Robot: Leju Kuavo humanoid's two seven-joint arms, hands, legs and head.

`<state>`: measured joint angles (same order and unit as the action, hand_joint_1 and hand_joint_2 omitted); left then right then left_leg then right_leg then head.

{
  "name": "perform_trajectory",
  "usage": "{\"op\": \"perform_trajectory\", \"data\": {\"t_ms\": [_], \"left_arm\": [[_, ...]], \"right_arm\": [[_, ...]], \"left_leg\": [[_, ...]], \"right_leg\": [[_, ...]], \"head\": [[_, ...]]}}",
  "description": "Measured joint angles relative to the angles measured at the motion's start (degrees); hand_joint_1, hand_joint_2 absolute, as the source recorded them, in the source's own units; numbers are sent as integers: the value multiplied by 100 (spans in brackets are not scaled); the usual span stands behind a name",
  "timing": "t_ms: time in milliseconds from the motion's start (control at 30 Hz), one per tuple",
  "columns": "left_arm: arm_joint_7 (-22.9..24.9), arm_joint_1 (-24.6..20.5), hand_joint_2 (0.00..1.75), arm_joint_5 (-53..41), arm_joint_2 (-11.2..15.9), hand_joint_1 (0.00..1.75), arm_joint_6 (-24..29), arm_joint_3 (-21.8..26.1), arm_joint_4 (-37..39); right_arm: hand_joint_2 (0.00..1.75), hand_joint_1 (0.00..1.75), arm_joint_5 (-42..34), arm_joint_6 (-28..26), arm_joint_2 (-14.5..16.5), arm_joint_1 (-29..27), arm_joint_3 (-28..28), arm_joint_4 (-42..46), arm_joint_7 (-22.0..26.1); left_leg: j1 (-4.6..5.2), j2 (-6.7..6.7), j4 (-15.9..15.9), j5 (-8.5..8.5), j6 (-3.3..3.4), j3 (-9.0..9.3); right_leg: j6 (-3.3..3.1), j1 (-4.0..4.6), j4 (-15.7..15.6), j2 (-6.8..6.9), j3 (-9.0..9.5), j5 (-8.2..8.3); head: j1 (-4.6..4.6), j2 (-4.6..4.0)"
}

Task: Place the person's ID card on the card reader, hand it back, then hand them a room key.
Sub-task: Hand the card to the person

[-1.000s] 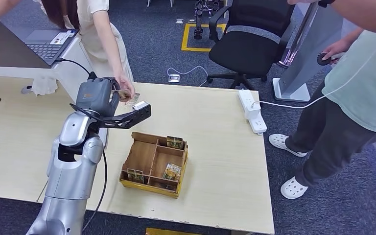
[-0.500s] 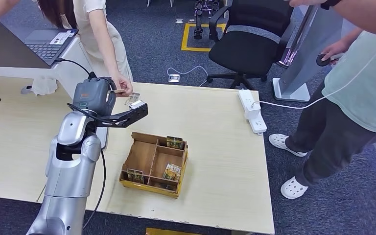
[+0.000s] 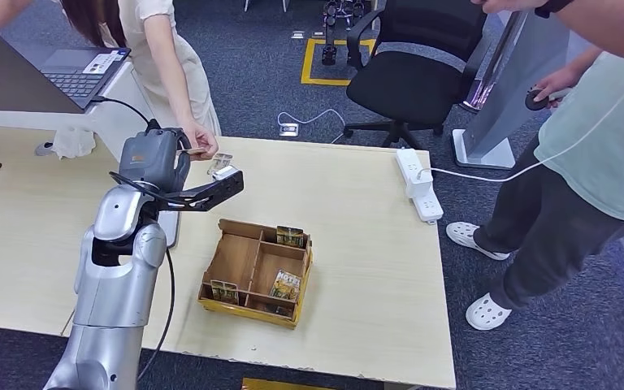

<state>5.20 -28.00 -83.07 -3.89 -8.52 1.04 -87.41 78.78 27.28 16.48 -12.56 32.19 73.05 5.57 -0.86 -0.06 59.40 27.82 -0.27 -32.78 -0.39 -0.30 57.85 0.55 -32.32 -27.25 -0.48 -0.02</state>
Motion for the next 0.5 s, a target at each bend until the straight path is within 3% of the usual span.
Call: {"op": "perform_trajectory", "data": {"t_ms": [333, 367, 467, 500], "left_arm": [[-26, 0, 175, 7, 2, 175, 0, 2, 0], [-28, 0, 175, 9, 2, 154, 0, 3, 0], [-36, 0, 175, 19, 2, 25, 0, 4, 0], [-38, 1, 175, 23, 2, 1, 2, 5, 0]], "right_arm": [[175, 0, 2, 0, 0, 2, -4, 0, -3], [175, 0, 2, 0, 0, 2, -4, 0, -5], [175, 0, 2, 0, 0, 2, -4, 0, -11], [175, 0, 3, 0, 0, 2, -4, 0, -12]], "left_leg": [[0, 0, 0, 0, 0, -1], [0, -1, 0, 0, 0, -1], [0, -1, 0, 0, 0, -1], [0, -1, 0, 0, 0, -2]], "right_leg": [[0, 0, 0, 0, 0, 0], [0, 0, 0, 0, 0, 0], [0, 0, 0, 1, 0, 0], [0, 0, 0, 1, 0, 0]], "head": [[0, 0], [0, 0], [0, 0], [0, 0]]}}
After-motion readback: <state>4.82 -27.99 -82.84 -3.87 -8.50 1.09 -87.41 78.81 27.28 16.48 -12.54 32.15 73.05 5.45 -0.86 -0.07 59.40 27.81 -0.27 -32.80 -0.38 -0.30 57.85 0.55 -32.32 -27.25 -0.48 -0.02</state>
